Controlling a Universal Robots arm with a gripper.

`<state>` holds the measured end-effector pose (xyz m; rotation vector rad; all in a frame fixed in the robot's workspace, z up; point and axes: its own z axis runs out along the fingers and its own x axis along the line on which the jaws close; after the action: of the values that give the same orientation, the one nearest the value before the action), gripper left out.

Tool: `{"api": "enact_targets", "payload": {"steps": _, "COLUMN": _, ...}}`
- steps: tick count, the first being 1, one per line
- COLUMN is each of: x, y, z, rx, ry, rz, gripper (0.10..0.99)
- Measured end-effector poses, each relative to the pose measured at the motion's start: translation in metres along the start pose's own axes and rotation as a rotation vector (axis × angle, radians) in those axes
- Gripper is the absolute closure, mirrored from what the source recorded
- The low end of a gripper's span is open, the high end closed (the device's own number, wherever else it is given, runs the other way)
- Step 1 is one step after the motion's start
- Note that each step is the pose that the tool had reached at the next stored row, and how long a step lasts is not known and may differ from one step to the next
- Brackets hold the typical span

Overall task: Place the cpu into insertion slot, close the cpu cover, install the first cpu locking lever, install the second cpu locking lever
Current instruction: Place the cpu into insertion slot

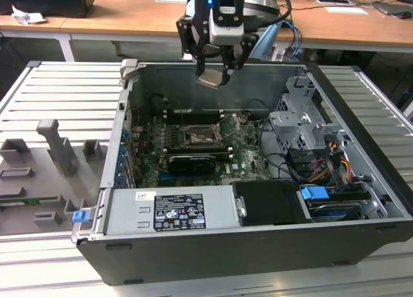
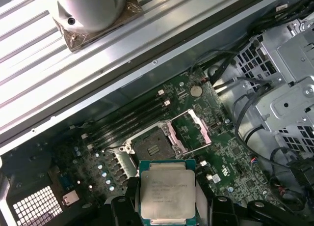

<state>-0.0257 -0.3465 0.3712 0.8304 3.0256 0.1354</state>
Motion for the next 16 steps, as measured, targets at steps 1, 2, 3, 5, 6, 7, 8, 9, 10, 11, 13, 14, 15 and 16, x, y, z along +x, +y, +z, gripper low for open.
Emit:
{"api": "enact_targets", "payload": {"steps": 1, "x": 0.0000, "y": 0.0000, "z": 0.0001, "rx": 0.000, "ry": -0.0005, "rz": 0.009, "gripper": 0.545}}
{"api": "enact_targets", "payload": {"steps": 2, "x": 0.0000, "y": 0.0000, "z": 0.0002, "rx": 0.000, "ry": -0.0008, "rz": 0.015, "gripper": 0.545}}
{"api": "enact_targets", "payload": {"steps": 3, "x": 0.0000, "y": 0.0000, "z": 0.0003, "rx": 0.000, "ry": -0.0013, "rz": 0.021, "gripper": 0.545}}
{"api": "enact_targets", "payload": {"steps": 5, "x": 0.0000, "y": 0.0000, "z": 0.0004, "rx": 0.000, "ry": -0.0019, "rz": 0.032, "gripper": 0.545}}
{"api": "enact_targets", "payload": {"steps": 6, "x": 0.0000, "y": -0.0001, "z": 0.0005, "rx": 0.000, "ry": -0.0022, "rz": 0.038, "gripper": 0.545}}
{"api": "enact_targets", "payload": {"steps": 7, "x": 0.0000, "y": -0.0001, "z": 0.0006, "rx": 0.000, "ry": -0.0023, "rz": 0.042, "gripper": 0.545}}
{"api": "enact_targets", "payload": {"steps": 8, "x": 0.0000, "y": -0.0001, "z": 0.0006, "rx": 0.000, "ry": -0.0025, "rz": 0.048, "gripper": 0.545}}
{"api": "enact_targets", "payload": {"steps": 9, "x": 0.0000, "y": -0.0001, "z": 0.0006, "rx": 0.000, "ry": -0.0030, "rz": 0.057, "gripper": 0.545}}
{"api": "enact_targets", "payload": {"steps": 10, "x": 0.0000, "y": -0.0001, "z": 0.0006, "rx": 0.000, "ry": -0.0031, "rz": 0.062, "gripper": 0.545}}
{"api": "enact_targets", "payload": {"steps": 11, "x": 0.0000, "y": -0.0001, "z": 0.0007, "rx": 0.000, "ry": -0.0032, "rz": 0.066, "gripper": 0.545}}
{"api": "enact_targets", "payload": {"steps": 13, "x": 0.0000, "y": -0.0001, "z": 0.0008, "rx": 0.000, "ry": -0.0032, "rz": 0.081, "gripper": 0.545}}
{"api": "enact_targets", "payload": {"steps": 14, "x": 0.0000, "y": -0.0001, "z": 0.0008, "rx": 0.001, "ry": -0.0032, "rz": 0.086, "gripper": 0.545}}
{"api": "enact_targets", "payload": {"steps": 15, "x": 0.0000, "y": -0.0001, "z": 0.0008, "rx": 0.001, "ry": -0.0031, "rz": 0.090, "gripper": 0.545}}
{"api": "enact_targets", "payload": {"steps": 16, "x": 0.0000, "y": -0.0001, "z": 0.0008, "rx": 0.001, "ry": -0.0032, "rz": 0.096, "gripper": 0.545}}
